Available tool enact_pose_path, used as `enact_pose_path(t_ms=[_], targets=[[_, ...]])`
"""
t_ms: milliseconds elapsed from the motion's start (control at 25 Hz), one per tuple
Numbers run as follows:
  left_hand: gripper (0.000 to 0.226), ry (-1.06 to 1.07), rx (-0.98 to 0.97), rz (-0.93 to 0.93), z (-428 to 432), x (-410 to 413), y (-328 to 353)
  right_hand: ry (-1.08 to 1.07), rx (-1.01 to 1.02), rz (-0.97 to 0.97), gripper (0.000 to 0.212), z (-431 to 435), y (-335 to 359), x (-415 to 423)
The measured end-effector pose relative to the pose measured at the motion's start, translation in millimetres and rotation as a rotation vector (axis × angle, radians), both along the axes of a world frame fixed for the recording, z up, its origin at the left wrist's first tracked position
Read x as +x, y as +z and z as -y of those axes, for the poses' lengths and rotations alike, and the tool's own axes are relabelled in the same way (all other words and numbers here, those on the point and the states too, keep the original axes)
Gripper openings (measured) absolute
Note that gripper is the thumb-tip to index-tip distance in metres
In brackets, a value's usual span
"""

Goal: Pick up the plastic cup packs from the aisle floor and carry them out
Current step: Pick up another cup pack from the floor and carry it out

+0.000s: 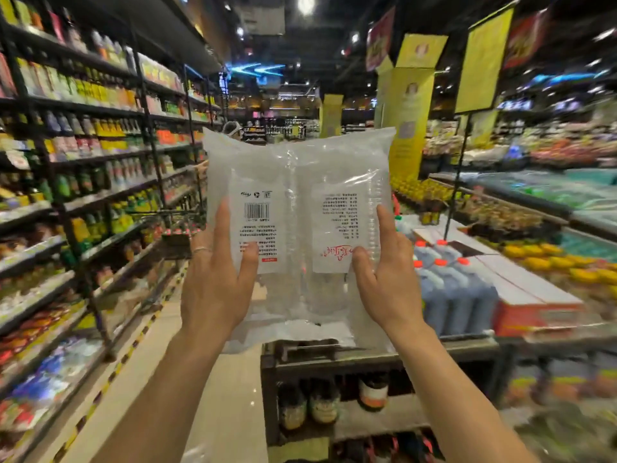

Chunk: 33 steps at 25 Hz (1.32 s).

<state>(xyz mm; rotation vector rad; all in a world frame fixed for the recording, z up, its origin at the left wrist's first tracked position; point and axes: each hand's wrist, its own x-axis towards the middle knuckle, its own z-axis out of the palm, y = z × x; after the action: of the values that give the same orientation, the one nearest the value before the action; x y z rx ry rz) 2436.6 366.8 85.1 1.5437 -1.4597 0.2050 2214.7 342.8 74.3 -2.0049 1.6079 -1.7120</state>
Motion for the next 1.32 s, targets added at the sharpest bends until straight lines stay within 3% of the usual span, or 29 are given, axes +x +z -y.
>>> enact_pose_path(t_ms=[320,480,720,1000,1320], targets=[[0.07,-0.506,-0.093,-0.02,26,-184,15,-0.419,0.048,0.006,0.067,-79,14,-174],[0.067,-0.699,-0.05,0.0,42,-297,16,-0.608,0.08,0.04,0.067,-107,17,-266],[0.069,-0.859,-0.013,0.019,70,-482,16,-0.846,0.092,0.074,0.066,-109,18,-424],[0.066,-0.971,-0.004,0.075,125,-700,23,-0.969,0.073,0.108,0.065,-77,24,-615],[0.065,-1.083,-0.024,0.082,178,-857,23,-1.027,0.112,0.122,0.065,-40,30,-758]])
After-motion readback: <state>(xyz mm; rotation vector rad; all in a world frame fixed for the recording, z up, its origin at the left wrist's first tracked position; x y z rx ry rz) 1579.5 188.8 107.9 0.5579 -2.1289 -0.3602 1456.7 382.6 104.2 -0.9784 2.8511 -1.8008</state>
